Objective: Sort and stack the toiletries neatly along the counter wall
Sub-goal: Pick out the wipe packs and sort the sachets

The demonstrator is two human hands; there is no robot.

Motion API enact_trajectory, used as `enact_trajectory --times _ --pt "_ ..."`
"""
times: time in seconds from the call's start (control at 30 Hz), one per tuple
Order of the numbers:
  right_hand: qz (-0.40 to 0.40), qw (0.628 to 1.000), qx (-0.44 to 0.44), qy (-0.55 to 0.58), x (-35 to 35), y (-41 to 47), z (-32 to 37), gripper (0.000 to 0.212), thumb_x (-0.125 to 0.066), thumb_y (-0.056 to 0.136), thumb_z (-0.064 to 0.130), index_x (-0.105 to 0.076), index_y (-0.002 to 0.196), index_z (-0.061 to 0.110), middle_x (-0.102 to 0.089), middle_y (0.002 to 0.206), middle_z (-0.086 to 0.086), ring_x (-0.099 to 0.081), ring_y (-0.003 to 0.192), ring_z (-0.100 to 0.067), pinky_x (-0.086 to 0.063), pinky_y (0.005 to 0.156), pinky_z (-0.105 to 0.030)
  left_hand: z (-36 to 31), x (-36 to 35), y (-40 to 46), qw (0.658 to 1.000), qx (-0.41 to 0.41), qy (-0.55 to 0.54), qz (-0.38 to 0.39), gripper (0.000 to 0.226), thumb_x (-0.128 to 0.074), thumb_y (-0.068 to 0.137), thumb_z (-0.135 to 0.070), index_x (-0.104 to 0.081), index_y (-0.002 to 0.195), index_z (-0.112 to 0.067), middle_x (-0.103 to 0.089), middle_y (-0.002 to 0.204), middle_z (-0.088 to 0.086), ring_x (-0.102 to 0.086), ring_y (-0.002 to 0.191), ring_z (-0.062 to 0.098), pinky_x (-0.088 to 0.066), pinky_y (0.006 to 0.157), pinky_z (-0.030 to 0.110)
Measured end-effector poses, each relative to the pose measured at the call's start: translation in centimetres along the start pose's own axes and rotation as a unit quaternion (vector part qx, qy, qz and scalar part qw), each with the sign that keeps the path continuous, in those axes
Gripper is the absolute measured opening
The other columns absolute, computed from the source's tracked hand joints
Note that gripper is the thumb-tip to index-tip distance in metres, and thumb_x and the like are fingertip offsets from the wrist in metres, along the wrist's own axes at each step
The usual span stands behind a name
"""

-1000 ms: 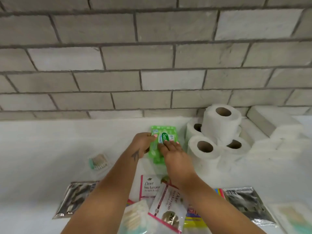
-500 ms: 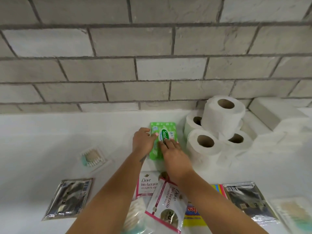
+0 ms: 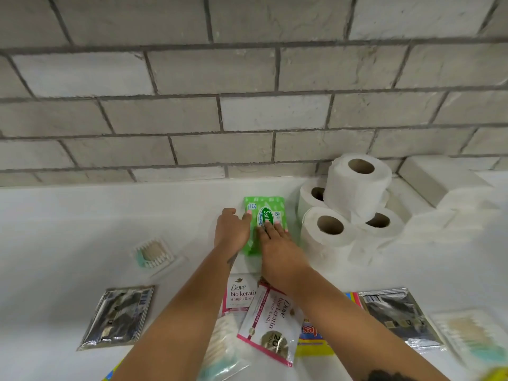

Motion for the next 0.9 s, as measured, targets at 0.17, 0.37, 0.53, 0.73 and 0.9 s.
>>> enact_trajectory --times 0.17,0.37,0.53,0.73,0.9 --pt "-0.067 0.993 0.046 0.084 2.9 -3.2 1.4 0.061 -0.044 0.087 0.001 -0.031 0.145 0.014 -0.025 0.155 -0.005 -0.025 0.141 -0.021 -0.025 0.112 -0.029 -0.3 2.6 -2.5 0.999 -0.026 0.004 -0.038 0.055 -0.053 0.090 -0.042 -0.042 0.135 -0.011 -0.045 0.138 0.011 -0.044 0.126 0.028 -0.037 0.102 0.040" --pt "-0.141 0.977 0.030 0.157 6.0 -8.2 -0.5 0.038 -0.052 0.088 0.010 -0.060 0.123 0.023 -0.060 0.125 0.002 -0.057 0.111 -0.019 -0.045 0.093 -0.029 -1.3 4.7 -7.8 0.994 -0.085 -0.025 -0.070 0.048 -0.061 0.087 -0.028 -0.047 0.131 -0.014 -0.047 0.131 0.008 -0.042 0.123 0.023 -0.035 0.096 0.031" --pt "-0.159 0.970 -0.027 0.183 6.1 -11.6 -4.3 0.030 -0.054 0.087 0.011 -0.066 0.110 0.026 -0.064 0.118 0.005 -0.060 0.106 -0.015 -0.046 0.091 -0.029 -2.0 4.2 -12.5 0.991 -0.117 -0.041 -0.046 0.043 -0.063 0.085 -0.020 -0.049 0.126 -0.018 -0.044 0.125 0.003 -0.053 0.108 0.019 -0.042 0.094 0.029" --pt "-0.067 0.988 -0.071 0.122 2.5 -13.9 -7.8 0.039 -0.056 0.086 0.011 -0.060 0.121 0.026 -0.058 0.126 0.002 -0.055 0.111 -0.016 -0.042 0.089 -0.024 -1.5 1.9 -16.2 0.991 -0.127 -0.010 -0.034 0.041 -0.065 0.083 -0.016 -0.054 0.122 -0.018 -0.049 0.121 0.003 -0.053 0.088 0.013 -0.037 0.082 0.020" --pt "0.027 0.996 -0.052 0.073 -1.0 -15.3 -8.6 0.070 -0.075 0.072 0.038 -0.048 0.134 0.025 -0.050 0.136 0.001 -0.048 0.123 -0.019 -0.037 0.098 -0.025 -1.4 0.3 -18.3 0.986 -0.159 0.031 -0.026 0.038 -0.064 0.081 -0.008 -0.058 0.118 -0.013 -0.055 0.116 0.004 -0.057 0.090 0.015 -0.035 0.078 0.015"
Point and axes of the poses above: each hand's wrist, its own y-axis towards the middle knuckle, its own x-axis out of the back of the hand, z = x × y, the point moved 10 cm from there along y, towards the middle knuckle
